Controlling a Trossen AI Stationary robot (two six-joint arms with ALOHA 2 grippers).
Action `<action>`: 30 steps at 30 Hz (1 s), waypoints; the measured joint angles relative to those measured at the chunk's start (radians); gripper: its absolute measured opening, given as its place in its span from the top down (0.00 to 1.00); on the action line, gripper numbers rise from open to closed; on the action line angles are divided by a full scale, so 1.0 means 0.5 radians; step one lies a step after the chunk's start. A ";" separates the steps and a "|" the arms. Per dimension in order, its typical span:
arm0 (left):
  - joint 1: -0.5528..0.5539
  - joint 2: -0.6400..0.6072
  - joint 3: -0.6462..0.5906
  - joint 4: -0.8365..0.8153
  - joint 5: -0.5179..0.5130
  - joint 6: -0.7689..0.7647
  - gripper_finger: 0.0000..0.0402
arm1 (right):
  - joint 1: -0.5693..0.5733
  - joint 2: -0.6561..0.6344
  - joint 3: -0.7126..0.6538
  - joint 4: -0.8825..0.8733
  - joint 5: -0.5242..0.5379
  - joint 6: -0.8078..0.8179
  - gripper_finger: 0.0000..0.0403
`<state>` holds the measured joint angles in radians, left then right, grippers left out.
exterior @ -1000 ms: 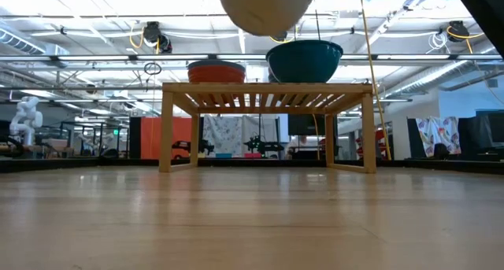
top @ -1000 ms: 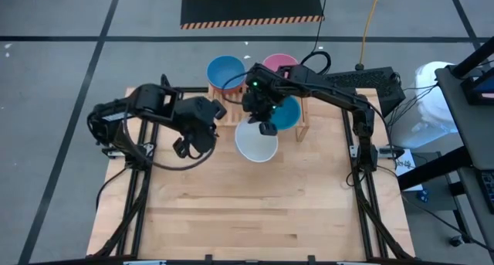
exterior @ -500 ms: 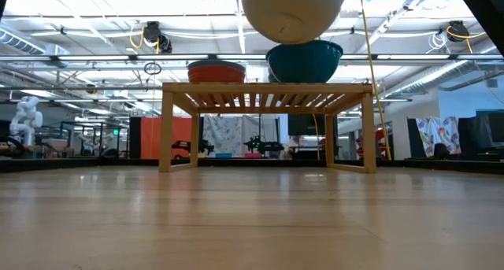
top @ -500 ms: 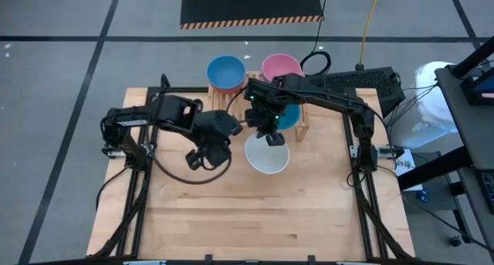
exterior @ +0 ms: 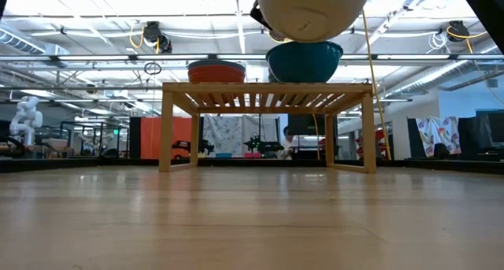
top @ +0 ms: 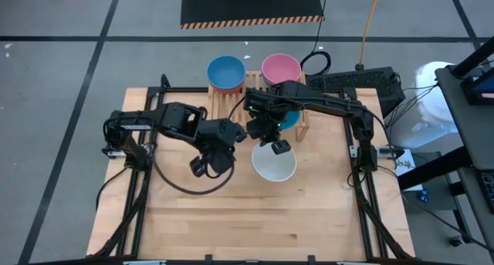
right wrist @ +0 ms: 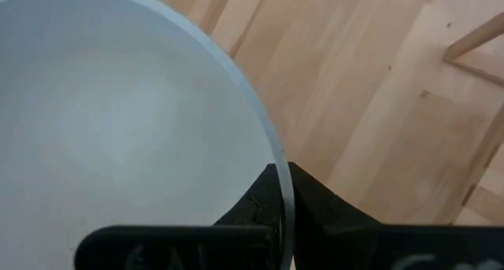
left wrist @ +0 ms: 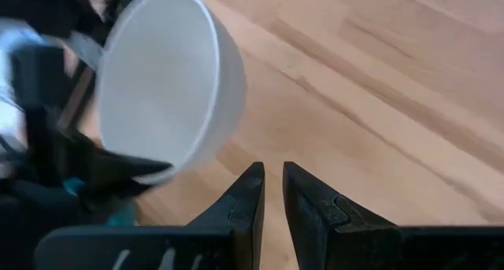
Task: Place and stack bowls onto a shelf
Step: Put the white bowl on the shelf
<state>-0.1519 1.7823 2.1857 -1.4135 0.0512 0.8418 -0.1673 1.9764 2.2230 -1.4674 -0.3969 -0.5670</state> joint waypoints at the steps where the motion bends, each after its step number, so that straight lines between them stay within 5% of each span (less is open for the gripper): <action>1: 0.004 0.001 -0.001 -0.022 -0.007 -0.047 0.86 | -0.001 0.000 0.000 -0.012 0.004 0.003 1.00; 7: 0.030 0.031 -0.067 0.047 -0.070 -0.158 0.86 | 0.008 -0.090 0.000 -0.197 0.125 -0.066 1.00; 14: 0.026 0.024 -0.186 0.521 -0.124 -0.111 0.86 | 0.080 -0.326 -0.018 -0.207 0.057 -0.007 1.00; 17: 0.026 0.023 -0.242 0.746 -0.123 -0.117 0.86 | 0.141 -0.433 -0.144 -0.205 -0.102 -0.048 1.00; 30: -0.054 0.193 -0.273 1.019 -0.044 -0.238 0.86 | 0.207 -0.639 -0.850 -0.203 -0.104 -0.020 1.00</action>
<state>-0.1788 1.8786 2.0491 -0.9038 0.0292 0.7226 -0.0639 1.6570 1.7982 -1.5688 -0.4487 -0.5768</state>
